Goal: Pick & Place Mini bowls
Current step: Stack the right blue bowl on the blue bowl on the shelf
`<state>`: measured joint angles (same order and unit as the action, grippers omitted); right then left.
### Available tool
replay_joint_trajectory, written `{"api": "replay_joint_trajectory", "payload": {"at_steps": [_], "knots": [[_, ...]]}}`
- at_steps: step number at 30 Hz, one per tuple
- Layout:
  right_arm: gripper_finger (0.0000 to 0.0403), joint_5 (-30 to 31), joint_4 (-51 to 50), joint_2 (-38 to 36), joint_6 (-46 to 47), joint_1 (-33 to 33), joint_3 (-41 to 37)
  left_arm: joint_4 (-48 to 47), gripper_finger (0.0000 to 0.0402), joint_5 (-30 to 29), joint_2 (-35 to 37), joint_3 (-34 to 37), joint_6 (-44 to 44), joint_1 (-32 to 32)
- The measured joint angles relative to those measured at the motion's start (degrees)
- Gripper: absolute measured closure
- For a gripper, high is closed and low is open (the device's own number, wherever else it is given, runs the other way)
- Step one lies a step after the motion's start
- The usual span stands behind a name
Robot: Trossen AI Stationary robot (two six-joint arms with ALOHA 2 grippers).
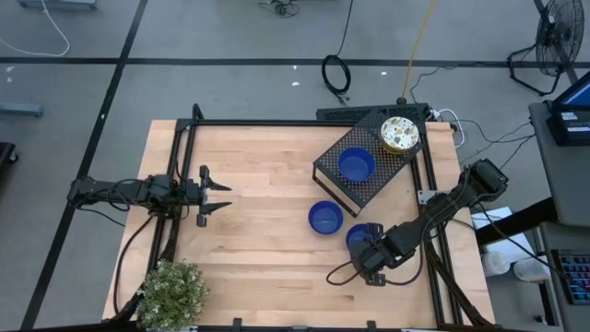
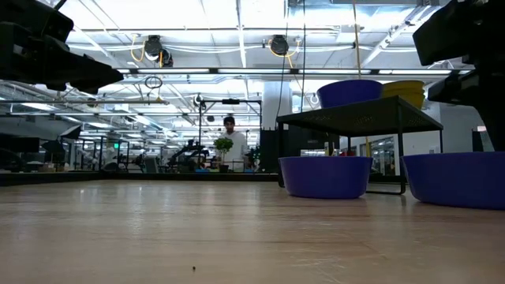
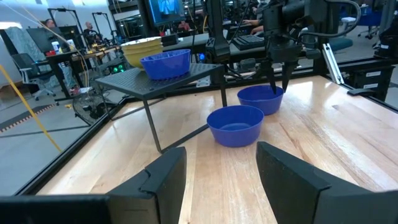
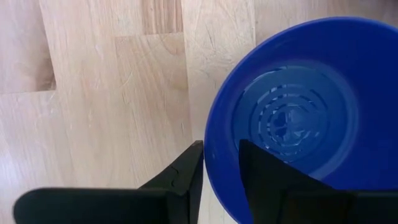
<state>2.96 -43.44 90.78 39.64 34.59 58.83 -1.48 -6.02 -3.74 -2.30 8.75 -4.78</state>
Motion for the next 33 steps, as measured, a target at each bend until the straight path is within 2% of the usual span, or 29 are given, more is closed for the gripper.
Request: {"api": "replay_joint_trajectory", "payload": {"at_steps": [23,27,33], "knots": [[0.0316,0.1,0.0,0.0,-0.2,0.0,0.0,0.0,0.0204,0.0,0.0,0.0,0.0,0.0],[0.0336,0.1,0.0,0.0,-0.2,0.0,0.0,0.0,0.0204,0.0,0.0,0.0,0.0,0.0],[0.0391,-0.1,-0.1,0.0,0.1,0.0,0.0,0.0,0.0204,0.0,0.0,0.0,0.0,0.0]]}}
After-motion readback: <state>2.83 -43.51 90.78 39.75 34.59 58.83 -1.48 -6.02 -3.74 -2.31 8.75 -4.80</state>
